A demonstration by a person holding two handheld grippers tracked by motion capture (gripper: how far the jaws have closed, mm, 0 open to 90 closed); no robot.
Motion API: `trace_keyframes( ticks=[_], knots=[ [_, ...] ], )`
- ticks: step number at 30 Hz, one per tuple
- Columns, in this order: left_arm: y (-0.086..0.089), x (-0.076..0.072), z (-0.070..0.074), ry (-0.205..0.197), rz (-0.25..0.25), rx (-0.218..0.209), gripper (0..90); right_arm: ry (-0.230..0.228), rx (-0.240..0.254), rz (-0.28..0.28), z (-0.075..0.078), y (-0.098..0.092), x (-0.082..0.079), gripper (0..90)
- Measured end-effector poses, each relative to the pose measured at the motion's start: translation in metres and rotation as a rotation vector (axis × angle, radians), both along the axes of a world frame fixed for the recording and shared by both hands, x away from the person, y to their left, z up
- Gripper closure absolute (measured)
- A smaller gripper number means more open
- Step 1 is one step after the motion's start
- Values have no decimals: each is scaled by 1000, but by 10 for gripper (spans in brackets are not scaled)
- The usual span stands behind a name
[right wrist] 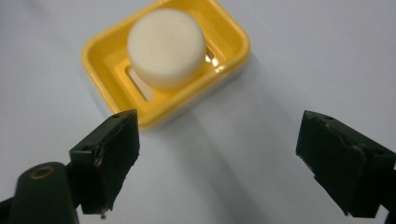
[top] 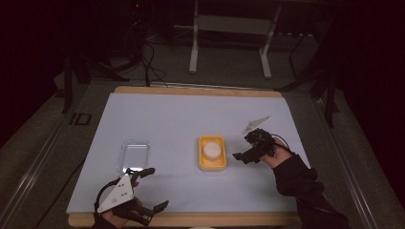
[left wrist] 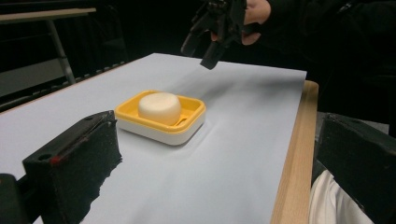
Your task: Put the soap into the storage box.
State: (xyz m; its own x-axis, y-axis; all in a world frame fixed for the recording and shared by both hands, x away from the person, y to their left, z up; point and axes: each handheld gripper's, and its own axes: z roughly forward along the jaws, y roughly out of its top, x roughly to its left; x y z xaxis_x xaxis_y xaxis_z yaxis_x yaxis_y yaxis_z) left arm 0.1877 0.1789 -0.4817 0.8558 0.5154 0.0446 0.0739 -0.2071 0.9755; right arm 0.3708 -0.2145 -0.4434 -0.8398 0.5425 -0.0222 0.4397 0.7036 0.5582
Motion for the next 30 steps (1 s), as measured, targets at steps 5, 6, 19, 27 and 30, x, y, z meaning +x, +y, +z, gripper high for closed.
trace_keyframes(
  ticks=[5,6,19,27,30],
  knots=[
    [0,0,0,1,0,2,0,-35,-18,-36,-7,-5,-13,130],
    [0,0,0,1,0,2,1,-34,-18,-41,-9,-7,-15,130],
    [0,0,0,1,-2,5,1,-82,34,-161,-17,-30,-38,130],
    [0,0,0,0,-2,7,1,-92,57,-186,-24,-38,-48,130],
    [0,0,0,0,-2,8,1,-105,63,-193,-26,-41,-54,130]
  ],
)
